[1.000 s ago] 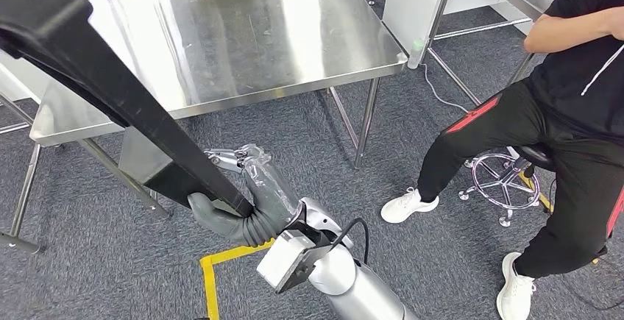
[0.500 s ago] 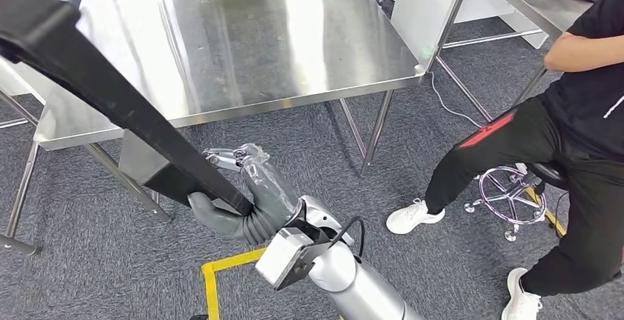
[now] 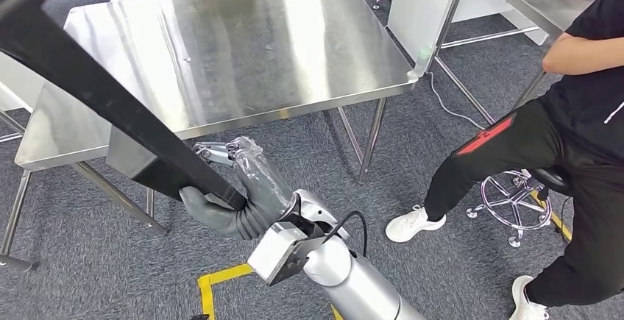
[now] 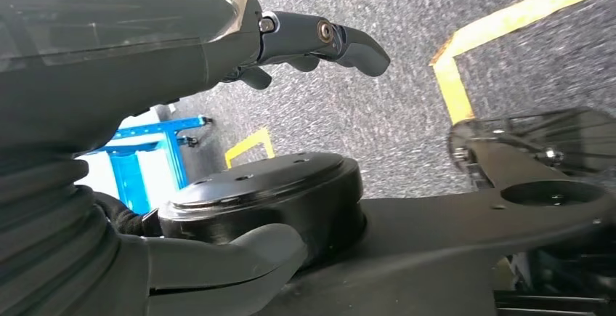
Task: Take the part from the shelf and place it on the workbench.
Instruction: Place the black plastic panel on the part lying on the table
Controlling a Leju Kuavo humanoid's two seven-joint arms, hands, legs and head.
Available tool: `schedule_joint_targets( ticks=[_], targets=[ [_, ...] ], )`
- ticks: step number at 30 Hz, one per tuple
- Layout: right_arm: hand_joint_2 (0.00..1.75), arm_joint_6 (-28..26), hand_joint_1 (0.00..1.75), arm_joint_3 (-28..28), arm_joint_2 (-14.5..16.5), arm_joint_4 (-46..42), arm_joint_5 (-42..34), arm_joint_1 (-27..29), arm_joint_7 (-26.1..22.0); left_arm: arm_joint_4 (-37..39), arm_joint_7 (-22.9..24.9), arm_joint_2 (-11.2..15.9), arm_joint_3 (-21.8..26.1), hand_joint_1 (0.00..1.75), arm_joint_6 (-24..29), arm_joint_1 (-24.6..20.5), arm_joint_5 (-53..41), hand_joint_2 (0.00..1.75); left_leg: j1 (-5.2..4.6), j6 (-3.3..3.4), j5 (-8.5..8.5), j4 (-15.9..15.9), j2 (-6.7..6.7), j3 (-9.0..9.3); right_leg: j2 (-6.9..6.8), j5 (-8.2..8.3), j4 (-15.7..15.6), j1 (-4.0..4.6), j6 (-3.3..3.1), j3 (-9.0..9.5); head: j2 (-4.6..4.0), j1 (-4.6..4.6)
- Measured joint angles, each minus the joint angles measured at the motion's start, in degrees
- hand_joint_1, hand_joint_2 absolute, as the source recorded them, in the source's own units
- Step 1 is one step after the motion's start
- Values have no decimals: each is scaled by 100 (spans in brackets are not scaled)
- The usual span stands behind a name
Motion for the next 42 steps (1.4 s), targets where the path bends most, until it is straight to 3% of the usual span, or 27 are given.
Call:
schedule_joint_targets(
  ticks=[1, 3, 6, 8, 11, 12, 13, 14, 16, 18, 20, 23, 27, 32, 37, 39, 42],
  targets=[
    [175, -5, 175, 8, 6, 2, 4, -1, -2, 0, -1, 2, 3, 0, 0, -2, 1, 175, -1, 18, 254, -381, 45, 138, -3, -36, 0, 5, 23, 48, 0, 3],
    [175, -13, 175, 24, 17, 4, 8, -4, -9, -2, -1, 2, 7, 0, -1, -14, 4, 175, -32, 73, 465, -868, 121, 339, -16, -99, 2, 34, 87, 91, 0, 3],
    [175, -17, 175, 38, 31, 5, 14, 2, -14, -4, -1, 2, 31, 0, -1, -20, 10, 175, -74, 172, 484, -955, 92, 415, -67, -172, -11, 67, 195, 87, 0, 5],
    [175, -21, 175, 44, 36, 3, 13, -8, -16, -4, 0, 0, 49, 0, 0, -19, 13, 175, -68, 243, 507, -1015, 59, 468, -85, -288, 174, 73, 220, 15, 0, 12],
    [175, -25, 175, 48, 15, 8, 12, -3, -18, -4, -1, 0, 66, 0, 5, -24, 14, 175, -77, 319, 486, -1041, 2, 502, -76, -685, 1230, 71, 179, -569, 0, 28],
    [175, -25, 175, 49, 1, 11, 12, 11, -17, -4, -1, -2, 71, 0, 8, -22, 15, 175, -83, 329, 477, -1040, -29, 503, -75, -753, 1534, 71, 187, -767, 0, 27],
    [175, -25, 175, 49, -10, 13, 12, 23, -16, -4, -1, -3, 76, 0, 10, -19, 15, 175, -89, 333, 469, -1039, -65, 506, -74, -732, 1640, 72, 213, -868, 0, 28],
    [175, -26, 175, 49, -17, 14, 12, 28, -16, -4, -1, -6, 79, 0, 13, -17, 15, 175, -92, 331, 463, -1038, -103, 513, -71, -617, 1509, 72, 254, -850, 0, 28],
    [175, -27, 175, 50, -19, 14, 12, 26, -15, -4, -1, -11, 83, 0, 19, -17, 13, 175, -95, 313, 450, -1034, -182, 533, -20, -246, 742, 71, 315, -545, 0, 29],
    [175, -31, 175, 52, -20, 14, 11, 23, -13, -4, -1, -15, 84, 0, 22, -17, 8, 175, -115, 270, 423, -1011, -241, 543, 56, 30, 112, 75, 277, -267, 0, 27],
    [175, -36, 175, 53, -18, 13, 1, 22, -7, -4, -1, -15, 85, 0, 24, -11, -4, 175, -128, 238, 402, -995, -261, 541, 81, 110, -19, 74, 205, -202, 0, 23],
    [175, -49, 175, 52, -14, 13, -23, 24, 3, -4, -1, -8, 85, 0, 13, -5, -33, 175, -105, 281, 395, -994, -241, 545, 89, 132, -30, 69, 183, -186, 0, 19],
    [175, -63, 175, 46, -19, 13, -36, 32, 9, -4, -1, -7, 85, 0, 3, -6, -61, 175, -88, 275, 399, -1015, -225, 565, 107, 130, -29, 90, 176, -184, 0, 19],
    [175, -91, 175, 36, -55, 13, -40, 69, 9, -4, -1, 0, 85, 0, -6, -7, -93, 175, -80, 206, 400, -1039, -223, 579, 111, 124, -27, 97, 165, -184, 0, 20],
    [175, -94, 175, 15, -61, 3, -40, 74, 9, -6, -1, 5, 82, 0, -9, -21, -130, 175, -92, 298, 398, -1113, -211, 653, 100, 109, -41, 75, 181, -164, 0, 20],
    [175, -96, 175, 8, -63, -7, -40, 69, 4, -8, -1, 3, 84, 0, -9, -29, -133, 175, -57, 314, 441, -1241, -179, 755, 55, -49, 268, 90, 170, -306, 0, 27],
    [175, -97, 175, 0, -88, -1, -37, 77, 1, -9, -1, -1, 85, 0, -12, -36, -139, 175, -37, 317, 438, -1275, -140, 788, 20, -458, 1325, 43, 170, -857, 0, 32]
  ],
)
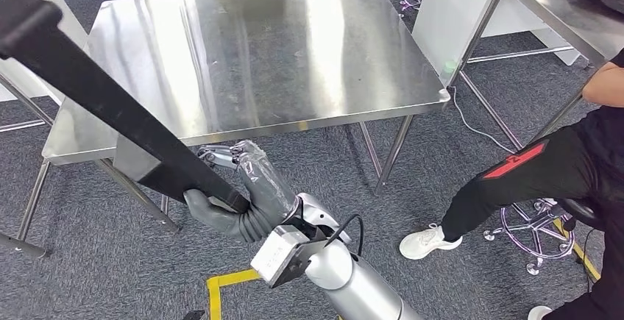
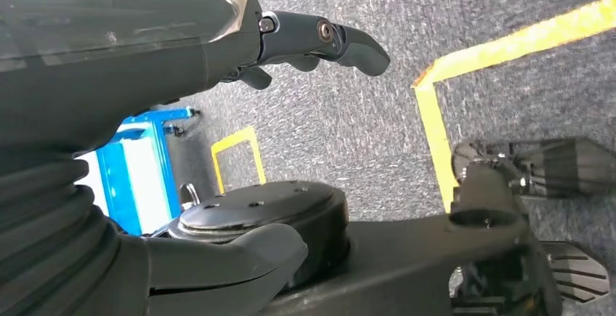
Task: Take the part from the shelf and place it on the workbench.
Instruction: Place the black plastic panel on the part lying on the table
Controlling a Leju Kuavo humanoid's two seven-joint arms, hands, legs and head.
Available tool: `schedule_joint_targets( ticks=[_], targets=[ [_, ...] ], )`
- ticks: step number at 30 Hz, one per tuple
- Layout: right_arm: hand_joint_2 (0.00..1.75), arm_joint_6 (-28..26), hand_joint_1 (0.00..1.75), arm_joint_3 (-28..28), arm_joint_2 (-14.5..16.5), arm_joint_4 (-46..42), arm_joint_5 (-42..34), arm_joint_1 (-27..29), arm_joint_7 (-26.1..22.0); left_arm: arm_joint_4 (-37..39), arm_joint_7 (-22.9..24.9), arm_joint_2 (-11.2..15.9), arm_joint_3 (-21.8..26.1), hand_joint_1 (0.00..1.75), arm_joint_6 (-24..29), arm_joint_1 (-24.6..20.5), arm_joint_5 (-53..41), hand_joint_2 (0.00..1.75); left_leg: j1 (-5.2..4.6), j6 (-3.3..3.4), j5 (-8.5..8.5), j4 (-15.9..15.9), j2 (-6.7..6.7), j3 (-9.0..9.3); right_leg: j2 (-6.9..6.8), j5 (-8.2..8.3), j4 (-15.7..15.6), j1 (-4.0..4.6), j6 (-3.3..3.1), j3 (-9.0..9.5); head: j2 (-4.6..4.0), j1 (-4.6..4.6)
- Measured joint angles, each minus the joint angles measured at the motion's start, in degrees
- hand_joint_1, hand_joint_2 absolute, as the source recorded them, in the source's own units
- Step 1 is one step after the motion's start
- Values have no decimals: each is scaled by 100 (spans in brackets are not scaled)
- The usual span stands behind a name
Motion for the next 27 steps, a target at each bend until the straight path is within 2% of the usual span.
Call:
schedule_joint_targets(
  ticks=[1, 2, 3, 4, 5, 6, 7, 9, 11, 13, 14, 15, 16, 17, 18, 19, 21, 22, 24, 26, 27],
  targets=[
    [175, 0, 175, -7, -10, 4, 1, 5, 1, 0, 0, -4, 0, 0, -3, 0, -1, 175, 9, -13, -9, 5, 5, 0, -6, -32, 177, -25, 42, -101, 0, 0],
    [175, 0, 175, -13, -17, 7, 1, 5, 1, 0, 0, -9, 0, 0, -6, 1, -1, 175, 26, -36, -21, 16, 7, -1, -13, 22, 139, -54, 108, -90, 0, 0],
    [175, 0, 175, -19, -19, 8, 2, -2, 1, 0, 0, -15, 0, 0, -9, 0, -1, 175, 51, -72, -40, 42, 4, 0, -20, 153, -125, -88, 193, 42, 0, 0],
    [175, 0, 175, -22, -16, 9, 4, -12, 1, 0, 1, -18, 0, 0, -11, -1, -1, 175, 72, -124, -73, 90, -1, -6, -23, 309, -527, -129, 281, 250, 0, 2],
    [175, 1, 175, -22, -10, 10, 8, -25, 1, 0, 1, -16, 0, 0, -11, -3, -1, 175, 82, -188, -118, 156, -7, -26, -13, 422, -869, -146, 326, 446, 0, 4],
    [175, 2, 175, -23, -2, 12, 13, -35, 1, 0, 1, -13, -1, 0, -9, -6, -3, 175, 88, -246, -161, 221, -12, -47, 0, 489, -1102, -158, 315, 579, 0, 3],
    [175, 3, 175, -25, 9, 15, 16, -40, 1, 0, 1, -9, -1, 0, -5, -9, -5, 175, 85, -292, -193, 271, -14, -65, 14, 502, -1192, -154, 267, 635, 0, 1],
    [175, 5, 175, -32, 27, 21, 18, -47, 1, 0, 1, -7, -2, 0, -1, -13, -9, 175, 105, -341, -214, 295, -18, -72, 30, 480, -1156, -131, 114, 621, 0, -4],
    [175, 9, 175, -36, 50, 23, 19, -57, 1, 0, 1, -6, -2, 0, 1, -16, -9, 175, 133, -372, -278, 381, 15, -100, 29, 470, -1152, -129, 25, 642, 0, -2],
    [175, 20, 175, -38, 76, 29, 17, -72, -3, 0, 1, -7, -2, 0, 1, -19, -9, 175, 140, -392, -523, 879, 73, -349, 20, 452, -1156, -113, -36, 675, 0, -4],
    [175, 28, 175, -39, 84, 37, 15, -77, -5, 0, 1, -7, -3, 0, 1, -19, -9, 175, 139, -394, -676, 1260, 94, -558, 13, 437, -1155, -92, -60, 687, 0, -5],
    [175, 40, 175, -39, 86, 51, 14, -78, -7, 0, 1, -8, -3, 0, 2, -15, -9, 175, 137, -390, -790, 1625, 101, -775, 7, 422, -1154, -66, -82, 697, 0, -4],
    [175, 51, 175, -39, 87, 68, 14, -76, -8, 1, 1, -8, -3, 0, 3, -9, -8, 175, 133, -373, -809, 1839, 104, -925, 5, 408, -1154, -40, -102, 710, 0, -4],
    [175, 61, 175, -39, 91, 84, 14, -74, -8, 1, 1, -7, -3, 0, 5, -3, -8, 175, 122, -342, -729, 1870, 106, -986, 5, 393, -1154, -14, -123, 729, 0, -4],
    [175, 68, 175, -39, 99, 96, 14, -76, -8, 2, 2, -6, -2, 0, 8, 0, -9, 175, 101, -293, -552, 1684, 107, -935, 6, 378, -1155, 9, -143, 753, 0, -4],
    [175, 72, 175, -39, 112, 102, 13, -84, -9, 2, 2, -3, -2, 0, 13, 2, -9, 175, 67, -226, -324, 1337, 111, -793, 8, 360, -1157, 26, -158, 780, 0, -4],
    [175, 77, 175, -39, 138, 104, 11, -106, -12, 2, 1, 14, -1, 0, 19, -4, -9, 175, -17, -95, -63, 688, 149, -488, 9, 324, -1169, 50, -158, 814, 0, -2],
    [175, 79, 175, -39, 146, 105, 9, -115, -14, 2, 0, 21, -1, 0, 21, -7, -9, 175, -56, -53, -35, 515, 165, -402, 6, 309, -1176, 51, -141, 819, 0, -2],
    [175, 85, 175, -39, 155, 110, 7, -121, -16, 2, 1, 25, -1, 0, 21, -9, -9, 175, -104, -20, -77, 423, 168, -357, -6, 283, -1201, 43, -89, 828, 0, -3],
    [175, 89, 175, -42, 170, 112, 6, -129, -17, 0, 2, 25, 1, 0, 21, -4, -8, 175, -81, -7, -69, 317, 155, -270, -25, 237, -1166, 48, -44, 822, 0, 0],
    [175, 91, 175, -42, 174, 112, 4, -141, -19, -1, 2, 23, 2, 0, 21, -6, -9, 175, -66, 2, -63, 257, 153, -213, -30, 174, -1023, 59, -39, 756, 0, 2]
  ],
)
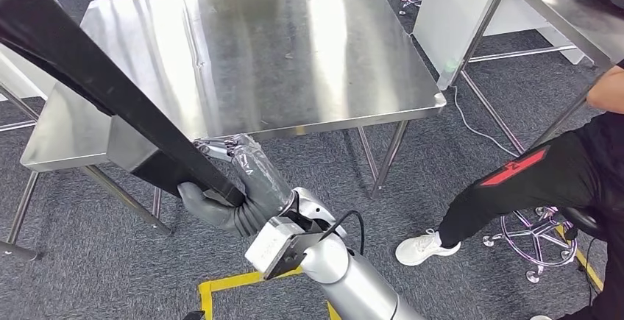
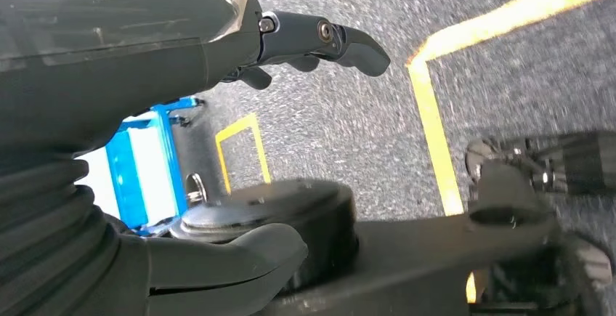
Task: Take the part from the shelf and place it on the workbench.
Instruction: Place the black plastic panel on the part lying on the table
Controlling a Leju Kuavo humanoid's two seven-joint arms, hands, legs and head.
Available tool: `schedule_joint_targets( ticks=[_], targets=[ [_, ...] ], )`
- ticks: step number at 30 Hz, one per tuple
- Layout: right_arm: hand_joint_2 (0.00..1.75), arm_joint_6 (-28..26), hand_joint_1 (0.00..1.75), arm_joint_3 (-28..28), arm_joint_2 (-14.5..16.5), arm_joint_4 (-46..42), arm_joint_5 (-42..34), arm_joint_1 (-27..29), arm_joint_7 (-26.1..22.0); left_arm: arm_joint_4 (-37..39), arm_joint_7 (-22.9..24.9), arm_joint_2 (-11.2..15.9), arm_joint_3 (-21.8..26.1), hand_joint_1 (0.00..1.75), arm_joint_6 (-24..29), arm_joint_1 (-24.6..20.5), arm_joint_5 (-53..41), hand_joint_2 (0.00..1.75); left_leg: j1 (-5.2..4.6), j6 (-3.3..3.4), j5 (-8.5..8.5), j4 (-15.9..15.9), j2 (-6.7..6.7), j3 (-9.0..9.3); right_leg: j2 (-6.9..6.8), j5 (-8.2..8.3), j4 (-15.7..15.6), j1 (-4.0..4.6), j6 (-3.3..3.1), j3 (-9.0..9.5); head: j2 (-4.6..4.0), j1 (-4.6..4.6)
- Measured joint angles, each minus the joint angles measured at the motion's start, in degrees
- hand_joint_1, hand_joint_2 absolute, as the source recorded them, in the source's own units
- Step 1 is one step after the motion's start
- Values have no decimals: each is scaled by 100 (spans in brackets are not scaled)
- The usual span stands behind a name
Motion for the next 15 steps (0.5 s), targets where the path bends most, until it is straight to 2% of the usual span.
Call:
schedule_joint_targets(
  ticks=[1, 3, 4, 5, 6, 8, 9, 10, 11, 12, 15],
  targets=[
    [175, 2, 175, 1, -3, 2, -1, -7, -2, -1, -1, -4, 1, 0, 0, -2, 1, 175, 14, 10, -1, -45, 0, 52, -4, -102, 273, 3, -6, -145, 0, 1],
    [175, 7, 175, 4, -29, 19, -1, -2, -4, -1, -2, -16, 1, 0, 0, -7, 8, 175, 7, 33, -40, -55, -8, 103, -5, -331, 1012, -6, -19, -577, 0, 2],
    [175, 11, 175, 5, -45, 31, 0, 12, -3, -1, -2, -22, 1, 0, 0, -2, 13, 175, 8, 35, -63, -53, -16, 125, -6, -378, 1285, -13, 0, -768, 0, 1],
    [175, 14, 175, 5, -60, 41, 1, 21, -3, 0, -2, -29, 1, 0, 0, 2, 17, 175, 12, 29, -88, -51, -28, 149, -6, -334, 1358, -23, 43, -864, 0, 1],
    [175, 17, 175, 6, -70, 49, 2, 24, -2, 0, -2, -37, 1, 0, 0, 6, 19, 175, 18, 13, -117, -44, -42, 181, -8, -193, 1203, -39, 108, -844, 0, 1],
    [175, 19, 175, 9, -76, 53, 3, 13, -2, -1, -2, -46, 2, 0, 0, 8, 19, 175, 28, -45, -200, -3, -66, 243, -10, 207, 456, -85, 237, -567, 0, 4],
    [175, 19, 175, 13, -76, 56, 3, 3, -2, -1, -2, -48, 3, 0, 1, 7, 19, 175, 24, -83, -255, 37, -76, 256, -5, 352, 126, -99, 244, -421, 0, 3],
    [175, 19, 175, 15, -76, 61, 4, -7, -2, 0, -2, -47, 4, 0, 1, 7, 19, 175, 19, -119, -299, 72, -80, 258, 0, 424, -69, -104, 215, -331, 0, 2],
    [175, 19, 175, 17, -77, 68, 5, -15, -2, 1, -2, -45, 4, 0, 2, 8, 19, 175, 17, -149, -333, 97, -81, 254, 6, 435, -138, -95, 163, -295, 0, 2],
    [175, 19, 175, 18, -76, 74, 7, -20, -2, 2, -2, -45, 5, 0, 2, 9, 19, 175, 23, -171, -354, 106, -81, 254, 14, 427, -139, -82, 101, -280, 0, -2],
    [175, 19, 175, 14, -55, 79, 8, -36, -2, 1, -2, -43, 5, 0, 2, 7, 19, 175, 64, -246, -465, 261, -66, 190, 23, 389, -153, -108, -22, -216, 0, -5]
  ],
)
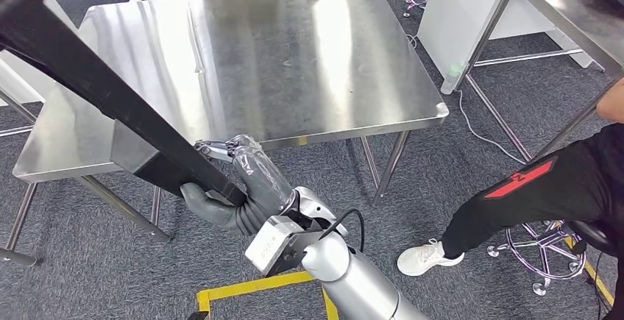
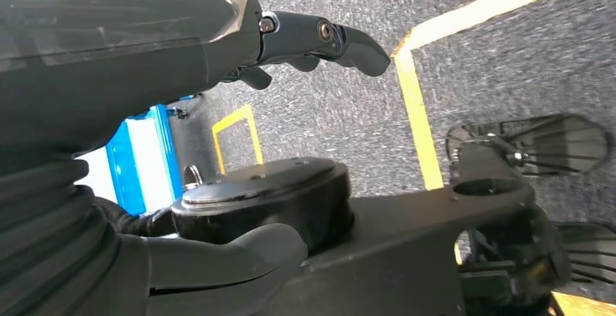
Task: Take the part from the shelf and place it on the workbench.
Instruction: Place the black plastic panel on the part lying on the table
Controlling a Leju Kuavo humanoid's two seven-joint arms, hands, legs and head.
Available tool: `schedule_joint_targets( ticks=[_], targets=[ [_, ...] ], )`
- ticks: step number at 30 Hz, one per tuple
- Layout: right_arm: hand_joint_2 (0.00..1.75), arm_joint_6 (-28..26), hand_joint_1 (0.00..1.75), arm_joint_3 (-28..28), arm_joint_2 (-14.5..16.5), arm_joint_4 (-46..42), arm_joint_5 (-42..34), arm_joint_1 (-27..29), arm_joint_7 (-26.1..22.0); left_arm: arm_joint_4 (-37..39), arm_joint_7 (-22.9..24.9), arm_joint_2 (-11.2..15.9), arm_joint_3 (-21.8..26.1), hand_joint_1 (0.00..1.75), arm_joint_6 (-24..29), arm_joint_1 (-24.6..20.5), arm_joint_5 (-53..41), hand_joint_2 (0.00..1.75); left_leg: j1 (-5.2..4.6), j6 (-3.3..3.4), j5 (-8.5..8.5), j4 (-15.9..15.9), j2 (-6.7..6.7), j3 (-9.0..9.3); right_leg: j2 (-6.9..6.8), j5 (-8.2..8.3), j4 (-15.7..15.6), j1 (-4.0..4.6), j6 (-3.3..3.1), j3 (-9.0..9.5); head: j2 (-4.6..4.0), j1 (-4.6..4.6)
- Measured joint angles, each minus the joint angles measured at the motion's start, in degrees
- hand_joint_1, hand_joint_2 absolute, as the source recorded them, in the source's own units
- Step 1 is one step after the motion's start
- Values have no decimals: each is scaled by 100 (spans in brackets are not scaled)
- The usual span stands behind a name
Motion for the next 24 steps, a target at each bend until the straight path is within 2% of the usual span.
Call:
schedule_joint_targets(
  ticks=[2, 4, 5, 6, 7, 8, 9, 10, 11, 13, 15, 16, 17, 19, 20, 21, 22, 23, 24],
  targets=[
    [175, 0, 175, 1, 17, 2, 1, -7, -2, -1, 0, 1, 0, 0, -2, 0, 1, 175, 16, -58, -211, 546, 16, -299, -3, -50, -5, -9, -76, 68, 0, -3],
    [175, 1, 175, 2, 21, 15, 1, -3, -4, 1, 0, 1, 0, 0, -4, 13, 3, 175, 33, -91, -379, 1225, 23, -748, -3, -104, -4, 3, -119, 122, 0, -4],
    [175, 4, 175, 2, 21, 25, -2, 1, -4, 1, 0, 2, 1, 0, -4, 21, 5, 175, 39, -93, -350, 1387, 24, -903, 2, -134, -4, 8, -125, 153, 0, -4],
    [175, 9, 175, 3, 21, 33, -5, 3, -4, 2, 0, 3, 1, 0, -4, 27, 6, 175, 43, -83, -208, 1335, 25, -951, 10, -167, -5, 10, -120, 194, 0, -5],
    [175, 14, 175, 4, 24, 39, -11, 2, -4, 2, 0, 5, 2, 0, -4, 31, 7, 175, 42, -58, 21, 1073, 26, -883, 18, -205, -7, 11, -107, 245, 0, -4],
    [175, 19, 175, 6, 28, 42, -17, -1, -4, 2, 0, 9, 3, 0, -3, 31, 7, 175, 36, -21, 261, 694, 31, -739, 24, -246, -10, 11, -91, 300, 0, -4],
    [175, 22, 175, 8, 35, 43, -23, -6, -4, 2, 0, 17, 3, 0, -3, 29, 7, 175, 16, 22, 422, 347, 44, -581, 27, -286, -16, 21, -67, 345, 0, -2],
    [175, 25, 175, 9, 43, 44, -32, -14, -5, 1, 0, 25, 4, 0, 0, 23, 7, 175, -12, 66, 487, 84, 56, -444, 28, -319, -25, 25, -36, 373, 0, -3],
    [175, 27, 175, 10, 50, 44, -42, -20, -6, 1, 0, 32, 5, 0, 3, 19, 7, 175, -43, 102, 475, -57, 67, -362, 26, -336, -36, 28, -5, 396, 0, -2],
    [175, 31, 175, 10, 57, 49, -63, -25, -7, 1, 0, 36, 7, 0, 7, 21, 8, 175, -84, 165, 398, -142, 65, -283, 13, -327, -34, 47, 77, 446, 0, -2],
    [175, 33, 175, 12, 58, 52, -76, -32, -7, 2, 1, 42, 15, 0, 9, 40, 9, 175, -72, 222, 382, -219, 48, -167, -9, -378, 92, 64, 125, 430, -1, 3],
    [175, 33, 175, 16, 59, 52, -83, -41, -10, 2, 2, 46, 25, 0, 10, 46, 9, 175, -63, 250, 374, -250, 39, -102, -17, -459, 281, 63, 124, 335, -1, 8],
    [175, 33, 175, 21, 56, 54, -87, -44, -13, 2, 2, 50, 36, 0, 13, 49, 10, 175, -57, 272, 360, -271, 34, -54, -22, -566, 574, 62, 114, 161, -1, 10],
    [175, 33, 175, 31, 37, 66, -93, -29, -19, 2, 1, 53, 52, 0, 14, 55, 10, 175, -63, 306, 312, -274, 24, -6, -24, -765, 1259, 67, 99, -295, 0, 13],
    [175, 33, 175, 34, 25, 77, -94, -14, -19, 2, 0, 53, 56, 0, 13, 66, 10, 175, -65, 309, 281, -273, 17, 23, -24, -787, 1451, 70, 113, -478, 0, 13],
    [175, 33, 175, 37, 16, 87, -95, -2, -19, 2, 1, 53, 57, 0, 13, 79, 9, 175, -66, 307, 246, -271, 9, 61, -24, -717, 1444, 73, 150, -566, 0, 14],
    [175, 33, 175, 40, 11, 95, -95, 4, -19, 2, 1, 53, 59, 0, 12, 91, 9, 175, -67, 299, 208, -270, 0, 111, -24, -546, 1227, 75, 208, -545, 0, 14],
    [175, 33, 175, 44, 10, 97, -95, 5, -20, 2, 1, 53, 61, 0, 11, 100, 8, 175, -67, 285, 166, -269, -8, 167, -25, -304, 850, 74, 266, -434, 0, 14],
    [175, 33, 175, 50, 8, 99, -96, 6, -21, 2, 1, 53, 63, 0, 11, 103, 7, 175, -72, 266, 122, -261, -13, 221, -27, -90, 454, 76, 287, -315, 0, 15]
  ],
)
